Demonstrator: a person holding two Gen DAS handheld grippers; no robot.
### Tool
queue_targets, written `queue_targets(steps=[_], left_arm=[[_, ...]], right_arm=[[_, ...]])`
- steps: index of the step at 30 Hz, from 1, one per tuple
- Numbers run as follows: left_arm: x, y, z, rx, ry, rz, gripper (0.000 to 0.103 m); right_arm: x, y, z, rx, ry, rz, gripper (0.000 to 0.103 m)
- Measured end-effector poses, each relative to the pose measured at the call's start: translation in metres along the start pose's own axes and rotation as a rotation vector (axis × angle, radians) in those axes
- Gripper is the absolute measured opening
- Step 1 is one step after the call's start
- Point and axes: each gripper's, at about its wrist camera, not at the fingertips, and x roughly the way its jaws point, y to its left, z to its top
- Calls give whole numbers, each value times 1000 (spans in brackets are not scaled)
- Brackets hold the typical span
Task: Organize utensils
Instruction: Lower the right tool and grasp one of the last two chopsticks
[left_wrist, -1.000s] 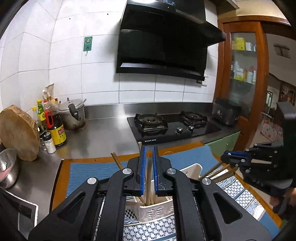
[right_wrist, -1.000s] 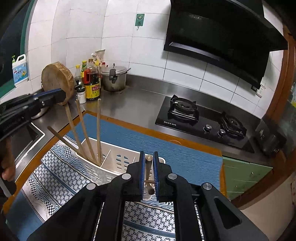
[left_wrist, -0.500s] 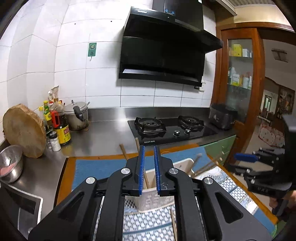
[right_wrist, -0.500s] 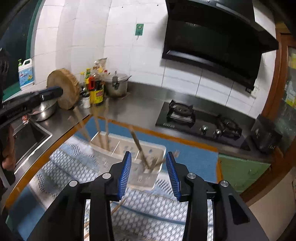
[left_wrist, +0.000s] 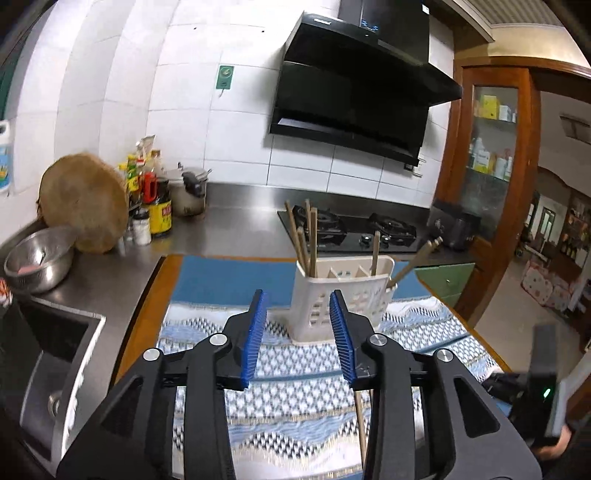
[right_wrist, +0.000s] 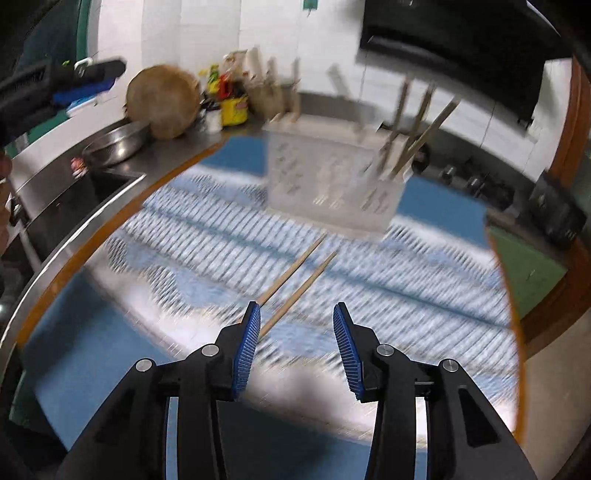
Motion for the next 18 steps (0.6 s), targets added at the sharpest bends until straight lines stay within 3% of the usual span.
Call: queue_targets(steps=[6, 12, 18], left_arm=[[-17, 13, -32, -22, 29, -1, 41], [-27, 29, -55, -61, 46, -2, 42], [-29, 48, -70, -114, 64, 5, 42]], right_arm=[[28, 38, -39, 56, 63, 43, 40], [44, 45, -46, 104, 88, 38, 30], [56, 50, -50, 84, 108, -1, 27]])
